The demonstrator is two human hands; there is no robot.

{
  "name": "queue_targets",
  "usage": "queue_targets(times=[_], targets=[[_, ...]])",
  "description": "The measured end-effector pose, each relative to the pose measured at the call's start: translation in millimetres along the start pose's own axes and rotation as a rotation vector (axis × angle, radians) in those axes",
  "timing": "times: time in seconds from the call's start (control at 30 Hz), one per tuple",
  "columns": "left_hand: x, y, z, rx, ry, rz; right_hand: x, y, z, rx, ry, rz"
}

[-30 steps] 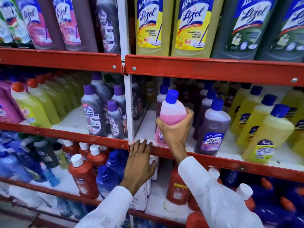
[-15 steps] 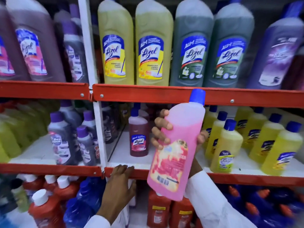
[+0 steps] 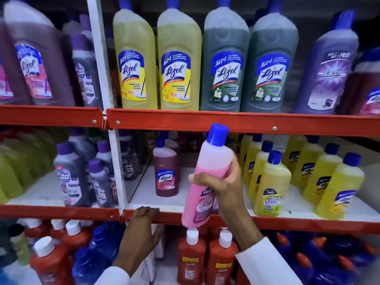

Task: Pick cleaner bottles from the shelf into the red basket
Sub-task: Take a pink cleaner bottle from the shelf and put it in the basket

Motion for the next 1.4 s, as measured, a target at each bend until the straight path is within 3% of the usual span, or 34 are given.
queue_targets(times=[0.27,0.4,0.57,0.7,0.77,0.93,1.13,1.4], targets=[[1,2,-4,-0.027,0.037,0.029,6,20,0,0.119,-0.010,-0.080],[7,10,-24,-0.172,0.060,0.193,15,36,1,0.146,-0.018,-0.071],[38,20,-89,0.270,-0.070,0.369,40,84,-3,0.231,-0.101,-0.043],[78,-7,-138,0.728,0.020,0.449,74,131,-16,0.295,-0.171,0.030],[99,-33,-151,0.792,0.095,0.414,94,156,-29,0.384,-0.198,0.054],[148,-107,-156,0.744,0.260,0.362,132,213,-62,0.619,-0.266,0.104],[205,-201,-136,0.542,0.485,0.447,165,283,-127,0.889,-0.390,0.213],[262,-293,-109,0.350,0.652,0.492,215,329,-214,1.030,-0.544,0.262]])
Point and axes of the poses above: each hand's wrist, its own x-axis away from the middle knuckle, its own y-axis out of the back of the hand, z = x × y, the point moved 2 cm from there along -x, towards the middle knuckle, and after that the axes turned 9 degrees about -z, right-handed, at the moved point
